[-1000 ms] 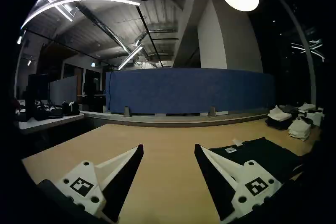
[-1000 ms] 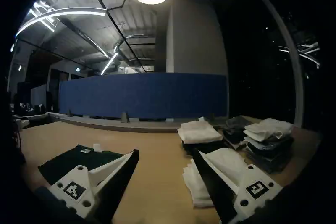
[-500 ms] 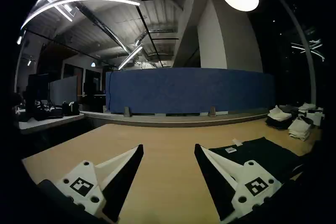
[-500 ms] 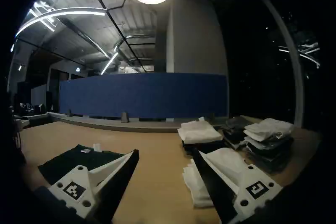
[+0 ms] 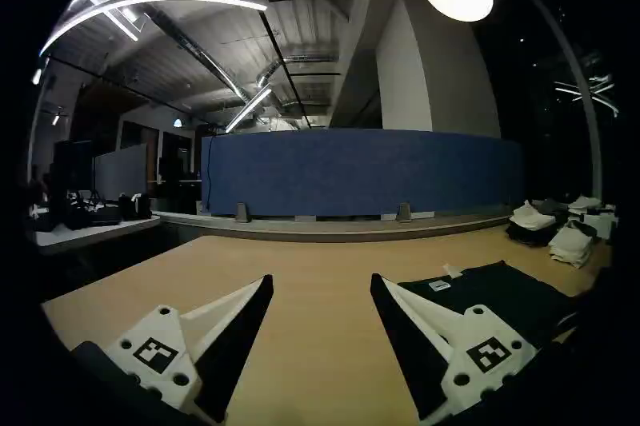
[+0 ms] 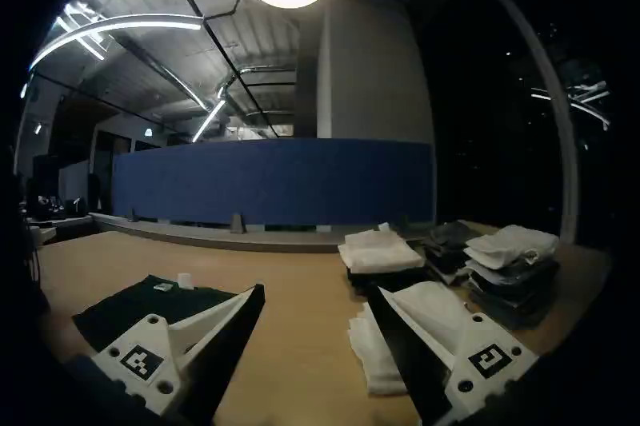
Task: Fold towel
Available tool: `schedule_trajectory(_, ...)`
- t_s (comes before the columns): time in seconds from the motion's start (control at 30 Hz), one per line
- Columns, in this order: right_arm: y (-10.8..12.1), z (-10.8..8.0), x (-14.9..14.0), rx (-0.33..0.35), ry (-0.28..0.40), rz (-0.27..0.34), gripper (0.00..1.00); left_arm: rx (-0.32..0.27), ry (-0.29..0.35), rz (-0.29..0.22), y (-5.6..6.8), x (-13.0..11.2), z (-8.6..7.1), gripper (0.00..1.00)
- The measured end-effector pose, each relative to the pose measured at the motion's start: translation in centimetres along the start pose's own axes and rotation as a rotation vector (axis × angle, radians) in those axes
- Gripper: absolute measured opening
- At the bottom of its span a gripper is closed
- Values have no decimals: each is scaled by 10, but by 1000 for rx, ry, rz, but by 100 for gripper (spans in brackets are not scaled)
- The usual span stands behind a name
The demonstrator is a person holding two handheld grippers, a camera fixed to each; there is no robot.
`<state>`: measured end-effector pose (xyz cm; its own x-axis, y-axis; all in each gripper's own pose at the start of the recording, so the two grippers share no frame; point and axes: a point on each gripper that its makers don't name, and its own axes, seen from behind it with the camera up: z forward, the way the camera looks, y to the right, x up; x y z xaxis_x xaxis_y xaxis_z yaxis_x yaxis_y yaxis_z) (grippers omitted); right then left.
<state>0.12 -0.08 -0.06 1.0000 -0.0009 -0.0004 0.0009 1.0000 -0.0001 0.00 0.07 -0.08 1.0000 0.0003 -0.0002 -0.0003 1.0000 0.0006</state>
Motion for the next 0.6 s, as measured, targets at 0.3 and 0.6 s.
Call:
schedule_trajectory(0.3,4,0,6,-16,13,1,100,6,0,-2,-2,1,0,90)
schedule_trajectory(0.6,4,-7,55,-8,41,20,100,-5,29,-18,-2,47,5,90)
